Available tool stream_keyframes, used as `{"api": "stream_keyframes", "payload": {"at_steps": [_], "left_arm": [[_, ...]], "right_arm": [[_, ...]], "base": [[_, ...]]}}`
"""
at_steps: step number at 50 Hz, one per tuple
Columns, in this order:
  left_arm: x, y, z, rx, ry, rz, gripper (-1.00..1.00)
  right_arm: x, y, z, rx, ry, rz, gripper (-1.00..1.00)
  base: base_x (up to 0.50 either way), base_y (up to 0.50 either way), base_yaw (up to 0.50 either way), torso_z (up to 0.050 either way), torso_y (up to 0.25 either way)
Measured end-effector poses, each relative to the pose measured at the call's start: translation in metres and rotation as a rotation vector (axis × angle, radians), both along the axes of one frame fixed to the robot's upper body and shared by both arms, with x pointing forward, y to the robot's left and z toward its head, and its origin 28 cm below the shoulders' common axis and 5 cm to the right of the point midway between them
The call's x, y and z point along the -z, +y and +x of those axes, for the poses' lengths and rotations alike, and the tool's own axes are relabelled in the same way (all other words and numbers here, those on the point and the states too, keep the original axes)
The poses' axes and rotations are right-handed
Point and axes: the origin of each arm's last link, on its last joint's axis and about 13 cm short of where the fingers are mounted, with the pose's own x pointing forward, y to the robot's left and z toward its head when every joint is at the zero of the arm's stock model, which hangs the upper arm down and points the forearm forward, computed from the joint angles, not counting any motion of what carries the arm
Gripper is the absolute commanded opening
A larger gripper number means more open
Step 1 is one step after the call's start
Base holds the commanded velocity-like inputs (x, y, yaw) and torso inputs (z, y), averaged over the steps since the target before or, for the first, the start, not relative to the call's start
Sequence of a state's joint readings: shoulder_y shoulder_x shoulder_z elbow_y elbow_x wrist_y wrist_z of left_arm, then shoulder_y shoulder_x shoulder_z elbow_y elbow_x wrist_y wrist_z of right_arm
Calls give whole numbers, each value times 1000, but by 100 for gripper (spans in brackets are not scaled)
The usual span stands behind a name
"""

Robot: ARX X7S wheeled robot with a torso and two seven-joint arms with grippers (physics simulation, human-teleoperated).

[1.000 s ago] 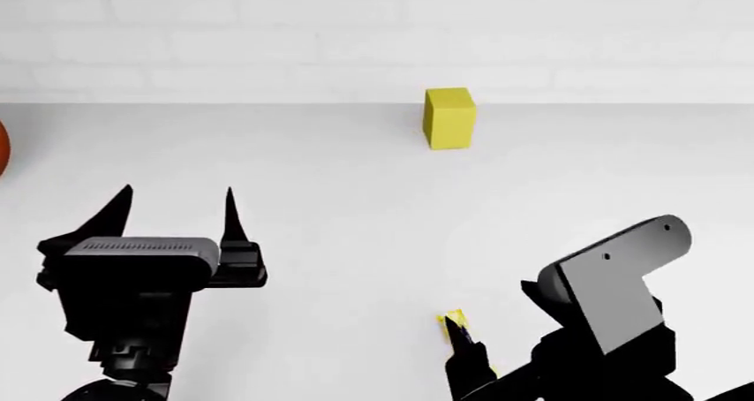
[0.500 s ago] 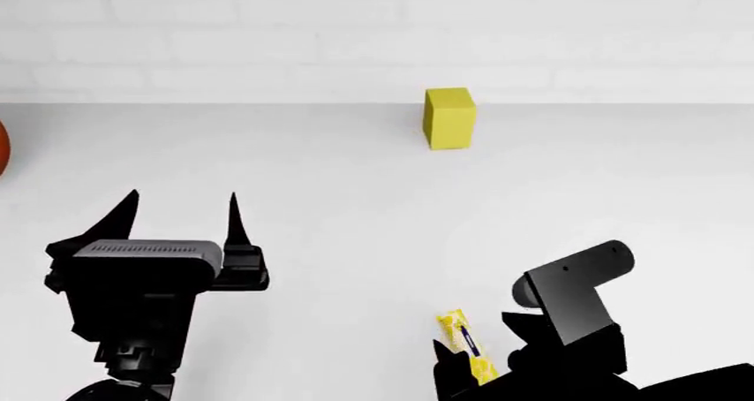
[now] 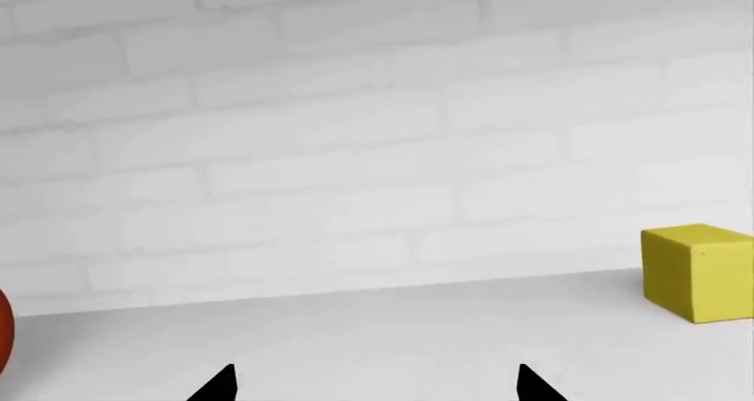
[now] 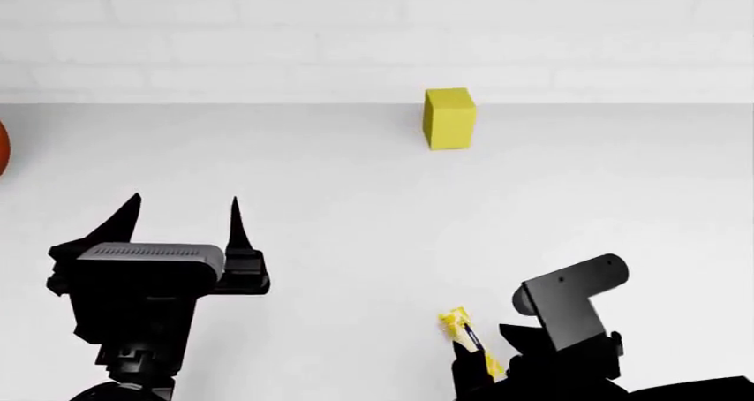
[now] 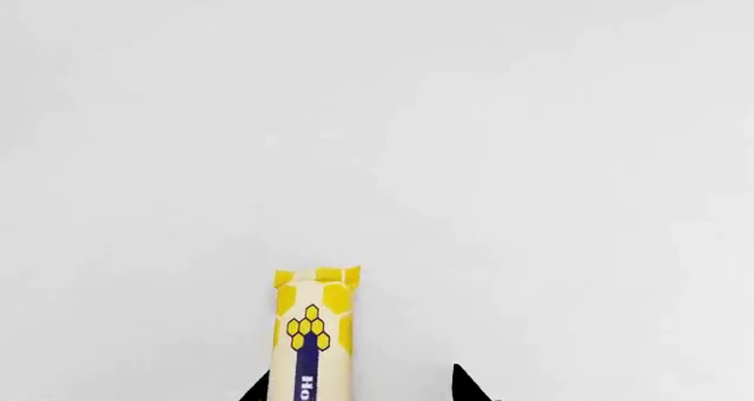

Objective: Pick the bar and yogurt from the counter and place them in the cabinets closest to them.

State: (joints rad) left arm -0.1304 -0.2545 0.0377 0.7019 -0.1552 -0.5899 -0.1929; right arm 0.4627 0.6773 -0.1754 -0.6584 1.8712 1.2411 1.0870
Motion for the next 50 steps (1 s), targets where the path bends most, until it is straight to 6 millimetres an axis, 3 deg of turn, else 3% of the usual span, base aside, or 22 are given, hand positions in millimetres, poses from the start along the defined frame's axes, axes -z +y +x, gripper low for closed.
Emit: {"api": "stream_keyframes", "payload": {"at_steps": [11,20,30,50], "left_arm": [[2,0,0,0,5,4,100],[3,0,0,-2,7,8,100],[4,0,1,-1,8,9,100],[0,-1,-2,5,-2,3,100]], "right_arm": [[-6,1,-1,-28,-14,-32,-100],[-30,4,-2,-57,-103,-80,-100],[-80,17,-7,-131,-322,-132,-100],[-195,53,0,-387,-984,-249,-100]], "base": [[0,0,0,0,0],[0,0,0,0,0],[0,0,0,0,0],[0,0,0,0,0]]}}
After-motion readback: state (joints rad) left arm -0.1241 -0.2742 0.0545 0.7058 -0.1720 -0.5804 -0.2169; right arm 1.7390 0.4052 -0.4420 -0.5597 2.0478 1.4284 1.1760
